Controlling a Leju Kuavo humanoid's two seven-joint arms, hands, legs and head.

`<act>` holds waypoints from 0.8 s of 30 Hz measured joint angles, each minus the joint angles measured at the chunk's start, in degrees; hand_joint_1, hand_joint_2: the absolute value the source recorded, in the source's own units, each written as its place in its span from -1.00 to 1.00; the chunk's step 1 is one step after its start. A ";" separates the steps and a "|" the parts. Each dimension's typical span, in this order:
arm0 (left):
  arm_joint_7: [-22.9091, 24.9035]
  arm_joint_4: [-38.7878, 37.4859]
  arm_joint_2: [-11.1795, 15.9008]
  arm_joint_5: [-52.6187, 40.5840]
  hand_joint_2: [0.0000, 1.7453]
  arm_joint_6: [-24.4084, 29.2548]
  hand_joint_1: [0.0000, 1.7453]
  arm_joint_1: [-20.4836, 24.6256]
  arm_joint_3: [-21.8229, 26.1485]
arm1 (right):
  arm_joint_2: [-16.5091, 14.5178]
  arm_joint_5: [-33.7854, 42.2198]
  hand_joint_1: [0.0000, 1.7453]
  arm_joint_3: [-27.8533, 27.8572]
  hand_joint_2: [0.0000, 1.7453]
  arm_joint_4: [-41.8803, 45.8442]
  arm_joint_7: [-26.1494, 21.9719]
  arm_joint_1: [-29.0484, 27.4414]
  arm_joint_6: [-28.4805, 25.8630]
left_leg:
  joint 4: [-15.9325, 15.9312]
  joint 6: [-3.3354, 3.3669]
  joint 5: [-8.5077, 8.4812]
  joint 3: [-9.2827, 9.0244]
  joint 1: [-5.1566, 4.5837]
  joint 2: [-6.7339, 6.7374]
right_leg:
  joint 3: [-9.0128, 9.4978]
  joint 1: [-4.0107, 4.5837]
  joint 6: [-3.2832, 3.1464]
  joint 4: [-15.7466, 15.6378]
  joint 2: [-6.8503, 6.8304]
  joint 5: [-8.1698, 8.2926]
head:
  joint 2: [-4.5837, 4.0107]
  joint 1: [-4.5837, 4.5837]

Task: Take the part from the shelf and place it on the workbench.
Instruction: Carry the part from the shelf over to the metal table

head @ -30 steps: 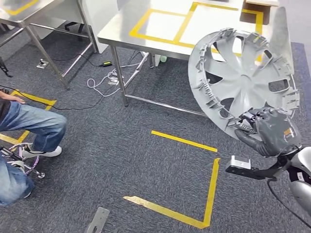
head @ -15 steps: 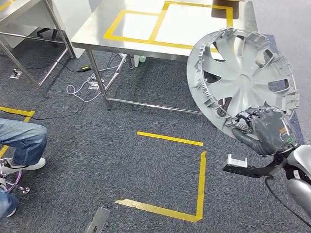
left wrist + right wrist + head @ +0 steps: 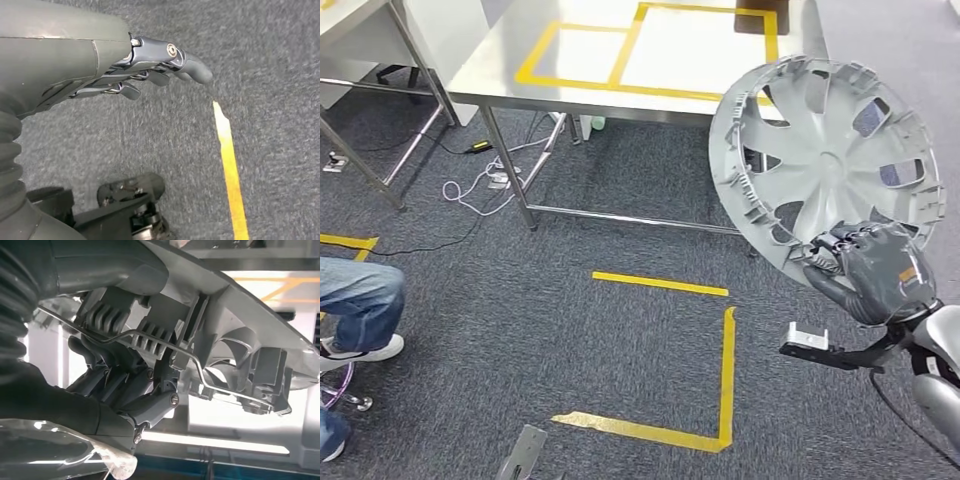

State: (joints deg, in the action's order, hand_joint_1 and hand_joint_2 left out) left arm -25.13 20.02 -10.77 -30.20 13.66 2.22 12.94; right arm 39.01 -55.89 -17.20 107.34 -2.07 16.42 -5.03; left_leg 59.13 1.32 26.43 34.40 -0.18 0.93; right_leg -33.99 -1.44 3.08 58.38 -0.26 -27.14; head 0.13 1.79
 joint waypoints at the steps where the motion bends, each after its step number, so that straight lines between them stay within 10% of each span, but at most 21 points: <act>1: -0.12 0.00 0.04 0.06 1.00 -0.49 -1.00 0.00 0.00 | 0.00 -0.46 1.00 0.01 1.00 -0.01 0.01 -0.12 -0.33 | -0.01 -0.26 0.03 0.03 0.04 0.01 | -0.07 -0.01 -0.39 0.08 0.07 0.05 | 0.00 -0.07; 8: -1.09 -0.01 0.19 0.27 1.00 -2.22 -1.00 0.00 -0.18 | 0.00 -1.35 1.00 -0.09 1.00 -0.26 -0.06 -0.23 -0.96 | 16.00 -1.25 7.52 6.80 0.26 -0.37 | 0.01 0.12 -2.12 0.01 0.40 0.12 | 0.00 -0.53; 13: -1.12 -0.02 0.43 0.38 1.00 -1.99 -1.00 0.09 -0.35 | 0.00 -1.64 1.00 -0.08 1.00 -0.39 -0.11 -0.17 -1.26 | 2.58 0.44 0.12 1.18 -0.08 -1.21 | -0.06 0.60 -1.92 0.14 1.02 0.05 | 0.00 -0.52; 18: -1.12 -0.02 0.52 0.41 1.00 -1.59 -1.00 0.15 -0.44 | 0.02 -1.76 1.00 -0.04 1.00 -0.50 -0.17 -0.14 -1.53 | -0.36 1.06 0.01 0.08 -0.07 -1.32 | -0.84 0.37 -0.54 0.56 1.02 -0.41 | 0.00 -0.40; 22: -1.12 -0.02 0.43 0.40 1.00 -1.52 -1.00 0.20 -0.63 | 0.01 -1.76 1.00 -0.08 1.00 -0.63 -0.21 -0.12 -1.58 | -0.85 1.60 -0.10 -0.32 0.17 -1.12 | -6.93 0.26 0.26 12.39 0.73 -5.77 | 0.00 -0.04; 24: -1.12 -0.02 0.46 0.40 1.00 -1.52 -1.00 0.16 -0.79 | 0.02 -1.81 1.00 -0.09 1.00 -0.75 -0.22 -0.31 -1.60 | -0.81 1.62 0.12 -0.51 0.19 -1.07 | -8.82 0.17 0.57 15.26 0.69 -5.49 | 0.00 -0.05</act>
State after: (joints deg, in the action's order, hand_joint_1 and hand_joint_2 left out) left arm -26.25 20.00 -10.31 -29.79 12.14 2.38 12.15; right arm 39.03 -57.70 -17.29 106.59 -2.29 16.11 -6.63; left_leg 58.32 2.94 26.55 33.89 0.01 -0.14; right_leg -42.81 -1.27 3.66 73.64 0.42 -32.63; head 0.13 1.74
